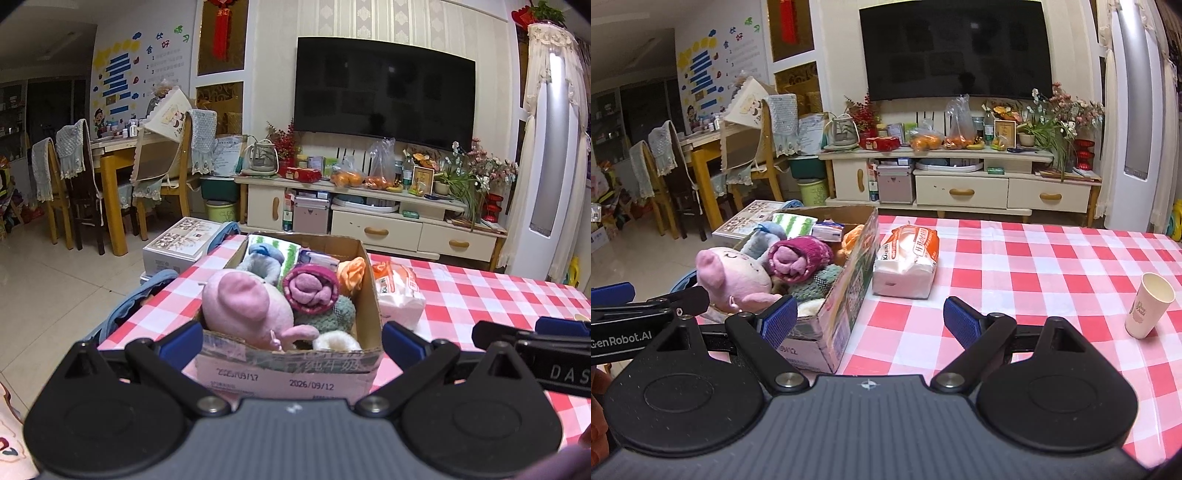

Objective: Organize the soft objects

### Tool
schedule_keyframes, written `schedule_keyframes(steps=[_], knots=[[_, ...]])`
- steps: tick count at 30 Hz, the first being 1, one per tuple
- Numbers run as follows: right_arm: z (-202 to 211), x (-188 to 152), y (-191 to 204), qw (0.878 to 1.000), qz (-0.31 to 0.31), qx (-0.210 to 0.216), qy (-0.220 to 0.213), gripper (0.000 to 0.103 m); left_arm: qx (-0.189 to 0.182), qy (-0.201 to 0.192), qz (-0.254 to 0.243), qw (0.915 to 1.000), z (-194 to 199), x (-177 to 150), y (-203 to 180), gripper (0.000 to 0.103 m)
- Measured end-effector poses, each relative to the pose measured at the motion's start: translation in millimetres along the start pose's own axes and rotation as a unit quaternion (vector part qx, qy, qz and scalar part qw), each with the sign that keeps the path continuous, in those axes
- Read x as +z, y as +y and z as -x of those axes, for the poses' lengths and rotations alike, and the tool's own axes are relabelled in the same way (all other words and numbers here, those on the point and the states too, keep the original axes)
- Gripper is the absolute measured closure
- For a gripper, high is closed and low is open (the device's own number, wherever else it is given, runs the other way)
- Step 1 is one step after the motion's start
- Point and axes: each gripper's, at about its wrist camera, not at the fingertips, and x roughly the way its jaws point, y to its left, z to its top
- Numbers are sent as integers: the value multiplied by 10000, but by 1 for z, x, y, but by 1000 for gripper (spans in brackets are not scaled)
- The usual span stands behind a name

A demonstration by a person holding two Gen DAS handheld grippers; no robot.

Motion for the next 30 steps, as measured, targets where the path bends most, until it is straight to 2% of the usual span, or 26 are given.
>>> schedule_keyframes(steps=[30], knots=[[-10,-11,2,9998,111,-37,141,0,45,139,47,9999,-6,-11,5,1]])
